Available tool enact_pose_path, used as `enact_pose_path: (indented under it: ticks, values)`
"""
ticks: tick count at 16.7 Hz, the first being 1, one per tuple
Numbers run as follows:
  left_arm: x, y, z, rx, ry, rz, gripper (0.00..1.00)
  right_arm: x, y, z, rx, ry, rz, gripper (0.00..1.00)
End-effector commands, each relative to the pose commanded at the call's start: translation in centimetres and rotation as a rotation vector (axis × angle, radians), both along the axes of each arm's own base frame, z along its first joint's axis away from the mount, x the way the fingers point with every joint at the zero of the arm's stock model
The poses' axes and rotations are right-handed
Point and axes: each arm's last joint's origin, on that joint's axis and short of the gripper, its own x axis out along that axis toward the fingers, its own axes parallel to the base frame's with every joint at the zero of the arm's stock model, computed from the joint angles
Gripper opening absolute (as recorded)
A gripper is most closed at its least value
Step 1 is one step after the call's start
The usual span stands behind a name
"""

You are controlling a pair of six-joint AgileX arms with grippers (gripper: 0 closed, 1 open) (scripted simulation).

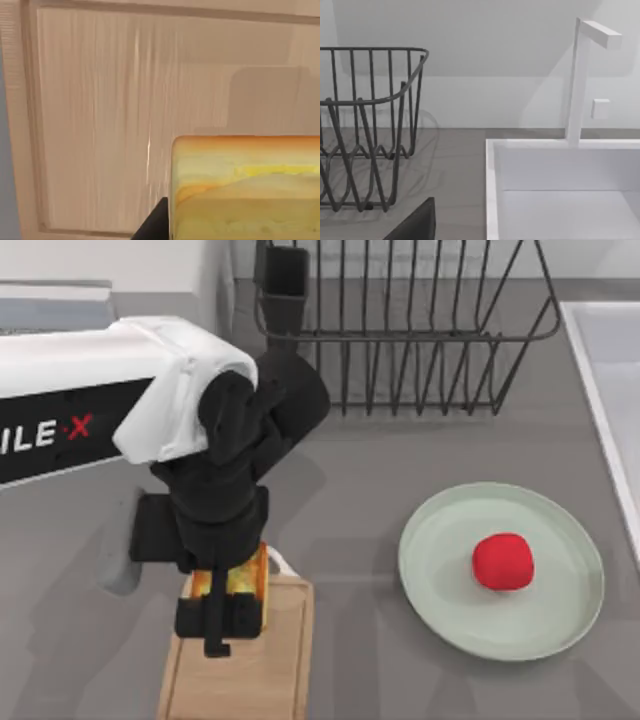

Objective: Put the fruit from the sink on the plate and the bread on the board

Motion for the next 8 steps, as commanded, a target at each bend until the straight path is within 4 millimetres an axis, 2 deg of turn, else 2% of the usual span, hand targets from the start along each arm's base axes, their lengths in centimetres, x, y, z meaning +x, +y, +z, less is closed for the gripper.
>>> enact_pose_path:
  ticks: [8]
  values:
    - [0.08, 0.02, -0.24, -0.002, -0.003, 0.011, 0.0, 0.0, 0.0, 0.0, 0.0, 0.0, 0.0, 1.0]
